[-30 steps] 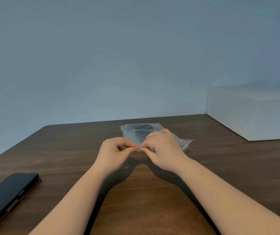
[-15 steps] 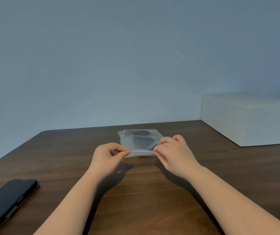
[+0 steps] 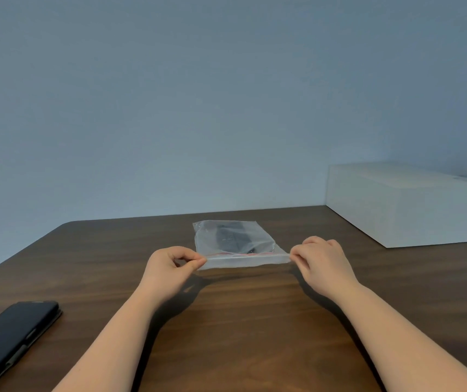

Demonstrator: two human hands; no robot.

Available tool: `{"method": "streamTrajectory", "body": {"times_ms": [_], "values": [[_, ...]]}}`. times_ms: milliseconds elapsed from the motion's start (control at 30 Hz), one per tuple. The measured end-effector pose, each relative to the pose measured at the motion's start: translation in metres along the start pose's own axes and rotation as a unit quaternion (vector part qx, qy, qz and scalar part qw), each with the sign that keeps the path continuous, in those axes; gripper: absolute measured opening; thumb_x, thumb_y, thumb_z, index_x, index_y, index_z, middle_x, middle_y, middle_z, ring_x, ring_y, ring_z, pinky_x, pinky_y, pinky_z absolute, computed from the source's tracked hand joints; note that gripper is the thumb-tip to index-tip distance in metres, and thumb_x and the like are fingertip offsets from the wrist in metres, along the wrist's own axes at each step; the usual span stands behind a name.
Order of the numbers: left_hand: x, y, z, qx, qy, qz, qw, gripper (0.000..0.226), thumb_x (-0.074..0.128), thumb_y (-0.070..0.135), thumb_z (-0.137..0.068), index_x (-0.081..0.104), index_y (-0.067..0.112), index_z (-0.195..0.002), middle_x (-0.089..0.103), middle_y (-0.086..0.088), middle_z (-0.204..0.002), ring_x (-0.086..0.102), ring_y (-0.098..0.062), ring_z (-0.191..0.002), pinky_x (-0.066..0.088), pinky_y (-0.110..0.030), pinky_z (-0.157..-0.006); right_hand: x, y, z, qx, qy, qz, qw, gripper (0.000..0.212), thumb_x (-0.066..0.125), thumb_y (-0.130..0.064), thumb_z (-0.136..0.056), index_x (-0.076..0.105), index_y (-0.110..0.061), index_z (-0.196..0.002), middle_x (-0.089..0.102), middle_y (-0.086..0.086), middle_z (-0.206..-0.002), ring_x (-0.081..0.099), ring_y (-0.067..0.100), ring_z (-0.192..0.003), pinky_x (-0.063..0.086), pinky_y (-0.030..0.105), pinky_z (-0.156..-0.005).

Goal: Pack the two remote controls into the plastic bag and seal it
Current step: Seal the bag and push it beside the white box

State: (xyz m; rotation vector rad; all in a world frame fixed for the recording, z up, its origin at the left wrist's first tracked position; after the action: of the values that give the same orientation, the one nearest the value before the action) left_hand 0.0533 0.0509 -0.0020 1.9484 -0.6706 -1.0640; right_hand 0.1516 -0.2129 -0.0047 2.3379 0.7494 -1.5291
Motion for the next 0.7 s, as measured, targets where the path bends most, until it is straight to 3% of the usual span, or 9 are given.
{"method": "streamTrajectory", "body": {"times_ms": [167,267,367,500,600,700], "values": [[0.000,-0.001,-0.002,0.012,-0.057,-0.025,0.998,0.004,0.075,0.022,-0.074,0.075,0.022,-0.070,0.074,0.002,-0.076,0.068,-0.011,-0.074,0.052,-0.023,-0.068,0.002,0.007,0.000,0.067,-0.035,-0.072,0.995,0.026,0.044,-0.036,-0.097,0.062,-0.021,-0.086,0.067,-0.003,-0.082,0.060,0.018,-0.077,0.048,0.031,-0.067],[0.001,-0.008,-0.004,0.011,-0.130,-0.068,0.989,0.010,0.076,0.026,-0.073,0.074,0.017,-0.070,0.074,-0.001,-0.073,0.065,-0.009,-0.066,0.051,-0.022,-0.066,0.006,0.014,0.002,0.075,-0.090,-0.092,0.989,0.025,0.052,-0.040,-0.093,0.063,-0.021,-0.081,0.065,-0.006,-0.077,0.061,0.016,-0.076,0.049,0.031,-0.068],[0.006,-0.012,-0.003,-0.007,-0.205,-0.103,0.973,0.031,0.068,0.045,-0.076,0.071,0.017,-0.065,0.068,-0.004,-0.064,0.058,-0.013,-0.060,0.047,-0.027,-0.066,0.003,0.015,0.003,0.065,-0.099,-0.123,0.985,0.009,0.055,-0.034,-0.090,0.061,-0.032,-0.084,0.061,-0.012,-0.088,0.059,0.011,-0.084,0.051,0.028,-0.073],[0.010,-0.011,-0.009,-0.012,-0.102,-0.100,0.990,0.048,0.050,0.056,-0.083,0.071,0.017,-0.065,0.072,-0.010,-0.071,0.065,-0.022,-0.071,0.050,-0.031,-0.074,-0.006,0.012,-0.001,0.069,-0.025,-0.175,0.982,0.029,0.047,-0.016,-0.088,0.064,-0.029,-0.107,0.057,-0.005,-0.114,0.055,0.011,-0.101,0.044,0.023,-0.079],[0.017,-0.006,-0.018,0.023,-0.053,-0.182,0.982,0.034,0.054,0.045,-0.086,0.069,0.019,-0.068,0.071,-0.007,-0.077,0.063,-0.020,-0.076,0.048,-0.031,-0.071,-0.007,0.007,-0.003,0.066,0.006,-0.208,0.976,0.035,0.043,-0.008,-0.089,0.067,-0.021,-0.113,0.063,-0.002,-0.122,0.052,0.013,-0.115,0.042,0.026,-0.091],[0.034,0.000,-0.028,0.075,-0.059,-0.252,0.963,0.020,0.058,0.036,-0.085,0.067,0.019,-0.087,0.067,0.001,-0.094,0.061,-0.018,-0.092,0.048,-0.031,-0.079,-0.002,0.006,-0.006,0.086,-0.001,-0.258,0.962,0.033,0.043,-0.013,-0.093,0.066,-0.019,-0.116,0.065,-0.002,-0.123,0.055,0.015,-0.116,0.043,0.029,-0.096]]}}
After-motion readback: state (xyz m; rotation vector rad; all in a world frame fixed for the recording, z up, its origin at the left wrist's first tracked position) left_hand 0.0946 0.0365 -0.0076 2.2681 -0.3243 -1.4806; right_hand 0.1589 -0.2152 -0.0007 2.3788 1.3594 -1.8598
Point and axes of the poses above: each hand's wrist, its own z-axis away from the middle knuckle, its own x-axis out of the palm, y = z × x, the point moved 4 cm from there along -z, towards the middle knuckle
